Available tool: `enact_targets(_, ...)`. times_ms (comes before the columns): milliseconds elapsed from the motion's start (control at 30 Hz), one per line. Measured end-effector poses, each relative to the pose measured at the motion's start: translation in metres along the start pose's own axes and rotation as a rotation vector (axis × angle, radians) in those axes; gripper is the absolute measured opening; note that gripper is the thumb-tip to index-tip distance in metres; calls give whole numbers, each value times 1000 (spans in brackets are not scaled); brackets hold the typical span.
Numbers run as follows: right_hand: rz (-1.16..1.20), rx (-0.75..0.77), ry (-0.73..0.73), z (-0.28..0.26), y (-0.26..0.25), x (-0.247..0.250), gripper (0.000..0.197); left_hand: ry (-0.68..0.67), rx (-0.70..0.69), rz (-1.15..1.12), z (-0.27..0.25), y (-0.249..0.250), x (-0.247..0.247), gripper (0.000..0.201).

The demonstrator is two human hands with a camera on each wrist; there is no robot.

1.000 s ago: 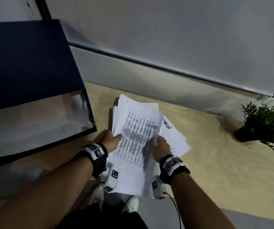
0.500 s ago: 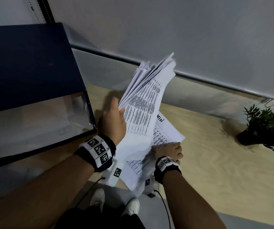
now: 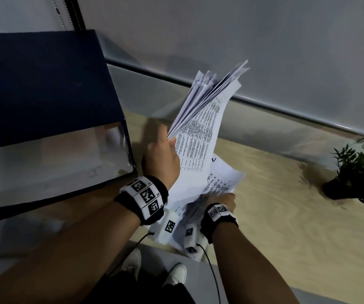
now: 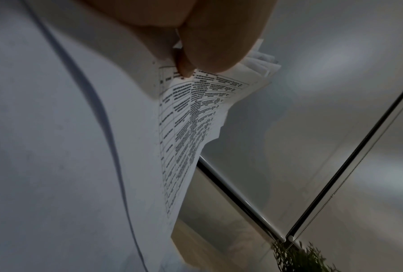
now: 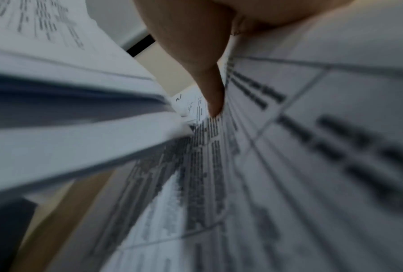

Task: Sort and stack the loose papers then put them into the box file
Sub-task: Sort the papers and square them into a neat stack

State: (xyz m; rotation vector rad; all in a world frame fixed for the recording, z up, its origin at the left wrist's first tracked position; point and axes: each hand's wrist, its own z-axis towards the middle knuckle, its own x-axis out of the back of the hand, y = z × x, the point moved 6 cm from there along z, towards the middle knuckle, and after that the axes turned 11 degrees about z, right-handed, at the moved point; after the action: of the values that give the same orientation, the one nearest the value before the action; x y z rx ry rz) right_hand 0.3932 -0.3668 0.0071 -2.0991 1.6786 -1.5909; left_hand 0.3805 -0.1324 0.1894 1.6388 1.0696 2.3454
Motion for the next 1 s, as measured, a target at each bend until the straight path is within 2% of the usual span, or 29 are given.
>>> enact_targets(67,42,34,33,2,4,28,39,-30,8,-27,0,-4,-9,21)
enact_targets(167,90,188,174,5,-8,85,38,-101,77,-52,-5,-18,-31,22)
enact_targets(267,60,387,289,1,-45,144,34,-294,220,-36,-17,-48,-71,36)
enact_targets(367,125,549,353,-16,-85,197,30,-471,336,-106,-26,-75,-108,51)
enact_targets(433,165,629,360,-25,-104,220,35,-568,396,-105,-34,-85,-123,59)
enact_targets(533,305,696,278,-27,-117,233,42,-637,457,-111,-42,-93,-132,60)
enact_targets(600,413,685,179,-16,-115,219,39,-658,466,-69,-45,-98,-135,54)
enact_targets(733,351,527,30,22,-83,141,41,-679,407,-48,-40,-107,-137,42)
enact_targets(800,325,413,-47,42,-59,97,53,-624,441,-84,-34,-115,-132,57)
enact_targets(867,195,300,-109,53,-34,59,56,-608,513,-130,-31,-119,-131,71)
enact_targets(900,60,286,-144,54,-24,40,48,-626,512,-139,-30,-116,-130,68)
enact_targets(933,-61,308,-176,52,-16,24,39,-653,483,-125,-32,-111,-133,63)
enact_targets(967,-163,346,-188,47,-11,12,38,-691,469,-85,-33,-107,-136,61)
enact_targets(1000,-171,383,-210,47,-6,1,45,-723,456,-32,-35,-104,-140,65)
